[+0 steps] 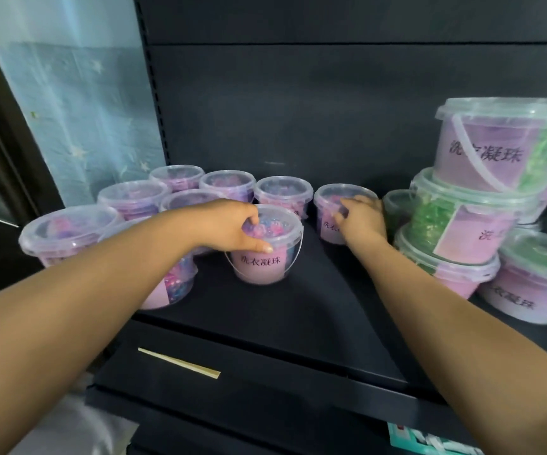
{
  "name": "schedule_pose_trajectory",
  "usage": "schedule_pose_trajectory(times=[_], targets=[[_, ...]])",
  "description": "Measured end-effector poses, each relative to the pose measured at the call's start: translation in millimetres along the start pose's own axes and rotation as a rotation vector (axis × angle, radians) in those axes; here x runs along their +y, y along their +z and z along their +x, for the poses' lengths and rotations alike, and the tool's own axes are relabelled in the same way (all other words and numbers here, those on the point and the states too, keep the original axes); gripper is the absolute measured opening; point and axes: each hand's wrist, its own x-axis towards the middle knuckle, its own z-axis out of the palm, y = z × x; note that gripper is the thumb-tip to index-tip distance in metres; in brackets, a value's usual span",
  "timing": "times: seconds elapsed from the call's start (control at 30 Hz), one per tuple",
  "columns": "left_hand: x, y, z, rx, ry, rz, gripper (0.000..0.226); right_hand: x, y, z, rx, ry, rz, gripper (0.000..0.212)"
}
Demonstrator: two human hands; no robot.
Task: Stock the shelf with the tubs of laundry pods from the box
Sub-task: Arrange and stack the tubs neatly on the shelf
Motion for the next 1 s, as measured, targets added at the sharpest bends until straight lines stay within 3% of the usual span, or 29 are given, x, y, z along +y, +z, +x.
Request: schedule_pose_trajectory(times=[0.2, 0.33, 0.67, 0.87, 1.0], targets=[[-7.0, -6.5, 21.6, -0.027, 0.016, 0.024, 0.059, -8.2, -1.9, -30.4, 0.211, -0.197, -0.044, 0.023], [-11.1, -7.2, 31.9, -0.035, 0.021, 0.013, 0.059, -5.6, -1.5, -44.9, 0.379, -0.314, 0.076, 0.017], [-14.5, -9.5, 30.0, -0.028, 0.091, -0.08, 0.064, -1.6, -22.2, -91.1, 0.407, -0.453, 0.055, 0.028], [-41.9, -16.3, -29.0, 0.31, 0.129, -0.078, 0.038, -20.3, -34.5, -153.0, 0.43, -0.585, 0.201, 0.034], [-68.7, -5.1, -82.0, 0.512, 0.085, -0.111, 0.042, -45.4, -24.8, -167.4, 0.393, -0.664, 0.354, 0.033]])
